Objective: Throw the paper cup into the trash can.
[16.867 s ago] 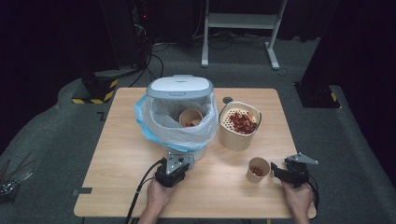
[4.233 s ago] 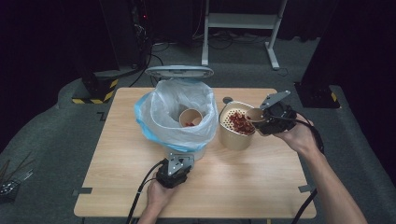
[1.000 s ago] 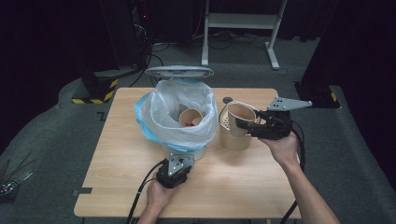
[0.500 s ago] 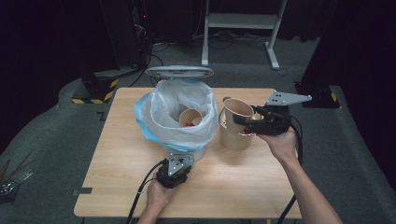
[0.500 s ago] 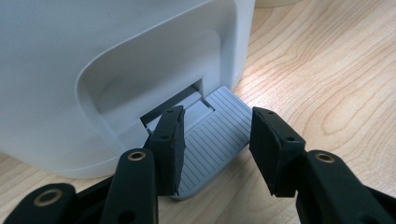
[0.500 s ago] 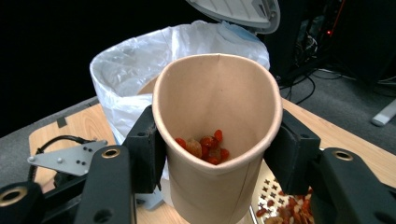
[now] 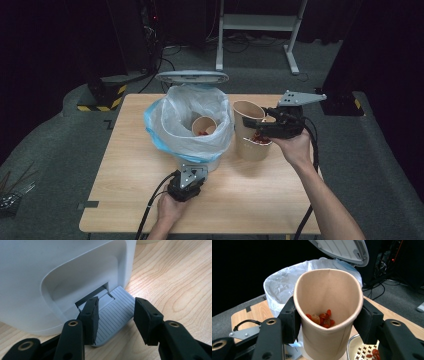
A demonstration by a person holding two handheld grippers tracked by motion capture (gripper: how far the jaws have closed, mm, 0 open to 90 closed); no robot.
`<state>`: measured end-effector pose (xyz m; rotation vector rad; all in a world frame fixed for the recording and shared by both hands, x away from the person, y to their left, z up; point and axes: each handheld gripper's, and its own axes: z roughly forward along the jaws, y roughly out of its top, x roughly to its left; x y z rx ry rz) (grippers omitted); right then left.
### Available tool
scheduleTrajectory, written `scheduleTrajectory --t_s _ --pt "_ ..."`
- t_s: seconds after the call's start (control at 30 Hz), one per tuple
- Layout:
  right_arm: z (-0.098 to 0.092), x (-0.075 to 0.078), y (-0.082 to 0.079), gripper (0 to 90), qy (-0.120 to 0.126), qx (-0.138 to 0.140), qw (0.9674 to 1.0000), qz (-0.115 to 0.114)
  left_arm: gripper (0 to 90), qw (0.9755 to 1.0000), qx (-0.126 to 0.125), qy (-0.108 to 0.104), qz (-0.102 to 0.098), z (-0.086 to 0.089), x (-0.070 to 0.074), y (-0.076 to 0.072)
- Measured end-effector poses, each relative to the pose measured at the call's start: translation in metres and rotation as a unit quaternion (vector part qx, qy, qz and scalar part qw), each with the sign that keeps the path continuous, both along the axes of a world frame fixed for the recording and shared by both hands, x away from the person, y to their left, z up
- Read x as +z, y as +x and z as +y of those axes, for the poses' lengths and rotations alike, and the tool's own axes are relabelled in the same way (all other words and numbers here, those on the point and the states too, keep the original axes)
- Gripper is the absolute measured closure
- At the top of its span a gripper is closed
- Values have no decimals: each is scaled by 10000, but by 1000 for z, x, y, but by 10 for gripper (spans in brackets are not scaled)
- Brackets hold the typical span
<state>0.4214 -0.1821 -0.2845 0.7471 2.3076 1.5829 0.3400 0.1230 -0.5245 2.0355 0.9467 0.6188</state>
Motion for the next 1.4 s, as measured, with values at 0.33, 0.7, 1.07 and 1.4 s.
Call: scheduleTrajectory --t_s 0.33,0.7,1.07,1.4 --pt "7 6 6 440 51 31 10000 -44 554 10000 -1 0 5 0 0 0" --pt "17 11 13 438 48 53 10000 -67 554 10000 -1 0 4 0 0 0" --pt "32 17 22 439 95 118 9999 -45 553 10000 -2 -4 6 0 0 0" --pt "50 21 30 440 78 150 9999 -23 553 10000 -1 -14 6 0 0 0"
